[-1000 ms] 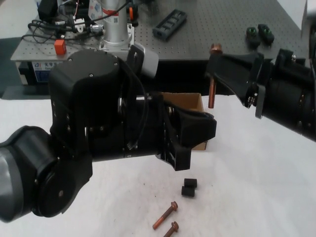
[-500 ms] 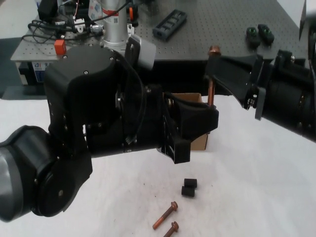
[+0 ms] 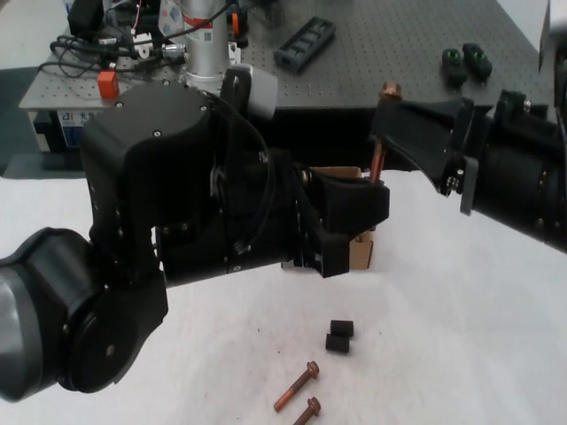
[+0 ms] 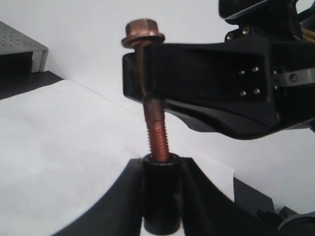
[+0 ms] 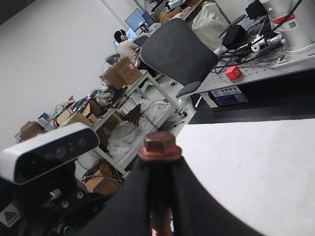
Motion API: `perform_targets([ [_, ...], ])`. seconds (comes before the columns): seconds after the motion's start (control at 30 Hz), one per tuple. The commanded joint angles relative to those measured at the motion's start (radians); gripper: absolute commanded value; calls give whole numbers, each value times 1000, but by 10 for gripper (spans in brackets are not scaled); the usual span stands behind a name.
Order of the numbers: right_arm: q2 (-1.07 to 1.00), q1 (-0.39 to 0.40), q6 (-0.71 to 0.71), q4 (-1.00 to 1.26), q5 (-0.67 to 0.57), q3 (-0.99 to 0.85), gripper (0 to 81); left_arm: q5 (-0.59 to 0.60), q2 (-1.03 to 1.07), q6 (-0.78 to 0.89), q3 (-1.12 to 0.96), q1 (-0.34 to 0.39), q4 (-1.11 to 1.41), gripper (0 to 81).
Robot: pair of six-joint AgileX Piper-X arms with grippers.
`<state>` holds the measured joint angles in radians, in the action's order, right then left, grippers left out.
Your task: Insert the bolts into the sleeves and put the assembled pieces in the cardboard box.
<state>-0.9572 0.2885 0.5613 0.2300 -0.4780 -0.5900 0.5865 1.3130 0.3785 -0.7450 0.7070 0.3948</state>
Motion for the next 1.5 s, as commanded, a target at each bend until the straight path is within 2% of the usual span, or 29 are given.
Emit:
perform_targets([
  [0.0,3,4,-1,-8,-89,-4,36,-61,-13,15,-11,-2,28,7],
  [0.27,3,4,-76,-11,-169,-4,35,-61,-13,-43,-11,-2,28,7],
  [0.33,3,4,-76,-16,-169,-4,5,-61,-13,-63,-11,-2,28,7],
  [0.4,3,4,-90,-15,-169,-4,120,-61,-13,-67,-11,-2,28,7],
  [0.47,3,4,-87,-15,-169,-4,307,-61,-13,-68,-11,-2,28,7],
  [0.5,3,-1,-73,-15,-169,-4,374,-61,-13,-68,-11,-2,28,7],
  [0.53,3,-5,-56,-15,-169,-4,432,-61,-13,-70,-11,-2,28,7],
  [0.57,3,-14,-30,-18,-175,-4,452,-61,-13,-74,-11,-2,28,7],
  [0.73,56,-121,74,-84,-279,-4,410,-143,-13,-81,-11,-2,28,7],
  [0.87,131,-265,282,-174,-367,-4,405,-265,-10,-81,-11,-20,28,7],
  [0.93,152,-339,383,-230,-428,-4,360,-286,-1,-81,-17,-39,35,7],
  [1.0,153,-406,397,-272,-509,-4,221,-286,22,-81,-35,-58,36,7],
  [1.07,145,-442,397,-286,-515,-4,12,-284,65,-81,-67,-76,36,7],
  [1.1,139,-454,397,-286,-505,-4,45,-284,93,-81,-84,-82,36,7],
  [1.33,64,-505,412,-329,-505,-4,45,-284,323,-247,-285,-105,21,7],
  [1.47,12,-512,427,-344,-525,-4,45,-292,451,-243,-406,-105,-26,7],
])
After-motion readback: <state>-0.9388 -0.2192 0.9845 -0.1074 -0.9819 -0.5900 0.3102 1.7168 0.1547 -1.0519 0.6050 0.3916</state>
